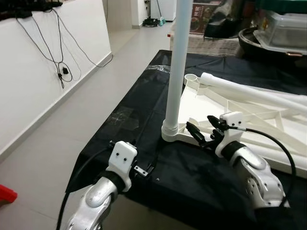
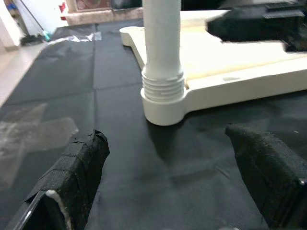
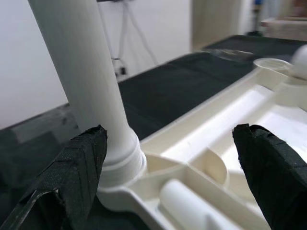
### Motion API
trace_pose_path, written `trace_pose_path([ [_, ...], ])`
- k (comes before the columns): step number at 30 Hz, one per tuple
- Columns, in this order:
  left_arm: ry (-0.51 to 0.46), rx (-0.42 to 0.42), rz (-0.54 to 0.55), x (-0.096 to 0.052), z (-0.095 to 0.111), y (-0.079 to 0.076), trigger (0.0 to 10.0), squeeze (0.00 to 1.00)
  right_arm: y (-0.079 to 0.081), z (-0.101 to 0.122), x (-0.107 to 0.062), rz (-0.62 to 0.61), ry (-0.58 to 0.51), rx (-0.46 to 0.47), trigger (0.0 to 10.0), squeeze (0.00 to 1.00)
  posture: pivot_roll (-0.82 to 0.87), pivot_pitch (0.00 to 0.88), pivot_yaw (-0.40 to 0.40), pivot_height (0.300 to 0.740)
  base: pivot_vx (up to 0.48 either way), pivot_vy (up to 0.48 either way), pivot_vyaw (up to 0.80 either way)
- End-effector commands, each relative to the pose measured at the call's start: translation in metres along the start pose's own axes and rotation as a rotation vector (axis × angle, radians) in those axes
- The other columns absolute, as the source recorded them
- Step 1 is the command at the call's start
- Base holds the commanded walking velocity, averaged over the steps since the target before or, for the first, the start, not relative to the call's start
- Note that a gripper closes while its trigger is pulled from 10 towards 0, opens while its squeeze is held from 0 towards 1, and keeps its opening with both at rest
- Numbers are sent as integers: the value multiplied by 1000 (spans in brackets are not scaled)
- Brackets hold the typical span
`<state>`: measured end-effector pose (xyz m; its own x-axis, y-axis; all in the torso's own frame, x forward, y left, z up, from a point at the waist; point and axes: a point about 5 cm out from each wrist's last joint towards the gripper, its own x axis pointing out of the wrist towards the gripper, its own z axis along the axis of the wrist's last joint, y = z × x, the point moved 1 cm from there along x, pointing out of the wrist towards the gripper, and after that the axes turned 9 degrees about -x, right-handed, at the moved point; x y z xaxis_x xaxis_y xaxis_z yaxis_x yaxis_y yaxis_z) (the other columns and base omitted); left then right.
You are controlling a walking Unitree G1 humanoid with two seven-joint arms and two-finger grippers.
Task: Building children table
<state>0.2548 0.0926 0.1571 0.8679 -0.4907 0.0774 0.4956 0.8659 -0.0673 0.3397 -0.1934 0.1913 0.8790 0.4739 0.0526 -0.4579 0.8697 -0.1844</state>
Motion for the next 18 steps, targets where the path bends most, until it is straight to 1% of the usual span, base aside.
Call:
trace_pose_path([
  [1,19,-17,-13,-3,-3,-3,10000,0,-1,0,-1,51,-18,28,10000,0,117,185,-18,740,0,0,0],
  [2,19,-20,-17,-3,-3,-4,10000,0,-2,2,-1,88,-22,32,10000,0,118,190,-20,740,0,0,0],
  [3,19,-20,-17,-3,-3,-4,10000,0,-2,2,-1,88,-22,32,10000,0,118,190,-20,740,0,0,0],
  [5,24,-19,-25,-4,-4,-4,10000,0,-3,6,-1,168,-27,19,10000,0,119,193,-18,740,0,0,0],
  [6,24,-19,-25,-4,-4,-4,10000,0,-3,6,-1,168,-27,19,10000,0,119,193,-18,740,0,0,0],
  [7,23,-22,-27,-4,-4,-5,10000,0,-5,9,0,206,-34,4,10000,0,114,194,-18,740,0,0,0],
  [10,21,-26,-40,-4,-3,-7,10000,0,-9,15,3,239,-52,-8,10000,0,112,194,-19,740,0,0,0],
  [12,14,-29,-59,-4,-2,-11,10000,0,-13,20,8,248,-72,-22,10000,0,110,192,-19,740,0,0,0],
  [15,13,-30,-65,-5,-1,-12,10000,0,-15,20,11,258,-80,-27,10000,0,110,192,-19,740,0,0,0],
  [18,11,-32,-73,-5,0,-13,10000,0,-18,23,16,258,-88,-8,10000,0,112,193,-22,740,0,0,0],
])
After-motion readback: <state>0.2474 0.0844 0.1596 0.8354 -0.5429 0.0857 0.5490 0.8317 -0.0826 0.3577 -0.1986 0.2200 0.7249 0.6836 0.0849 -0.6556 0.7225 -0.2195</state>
